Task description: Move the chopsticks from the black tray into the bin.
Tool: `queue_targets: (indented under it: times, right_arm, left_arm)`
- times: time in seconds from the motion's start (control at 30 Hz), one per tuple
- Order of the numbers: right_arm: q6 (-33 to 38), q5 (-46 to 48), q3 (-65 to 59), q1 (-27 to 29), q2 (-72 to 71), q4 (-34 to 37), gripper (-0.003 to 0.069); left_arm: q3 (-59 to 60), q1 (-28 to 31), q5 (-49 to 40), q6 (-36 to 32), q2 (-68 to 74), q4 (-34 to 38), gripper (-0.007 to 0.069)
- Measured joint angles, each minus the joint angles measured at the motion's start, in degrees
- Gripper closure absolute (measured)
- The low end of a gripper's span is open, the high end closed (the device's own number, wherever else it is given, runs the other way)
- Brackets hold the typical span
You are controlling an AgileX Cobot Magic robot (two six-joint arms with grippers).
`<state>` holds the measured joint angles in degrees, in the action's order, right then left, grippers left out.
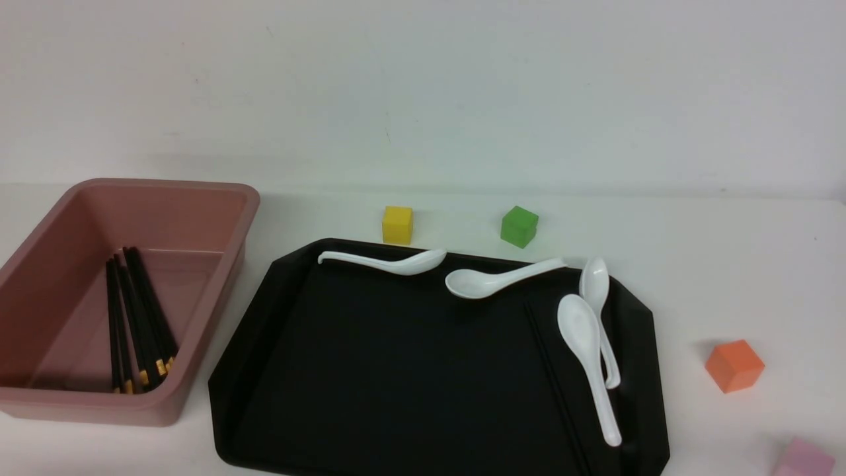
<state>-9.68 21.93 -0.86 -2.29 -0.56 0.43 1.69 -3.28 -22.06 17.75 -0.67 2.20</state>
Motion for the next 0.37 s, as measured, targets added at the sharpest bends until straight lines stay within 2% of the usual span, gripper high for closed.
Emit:
queue_targets:
  times: [0.37]
  right_arm:
    - [0.00, 0.00, 0.00, 0.00, 0.00, 0.00, 0.0529]
  left_arm:
    - [0.00, 0.00, 0.00, 0.00, 0.00, 0.00, 0.0386]
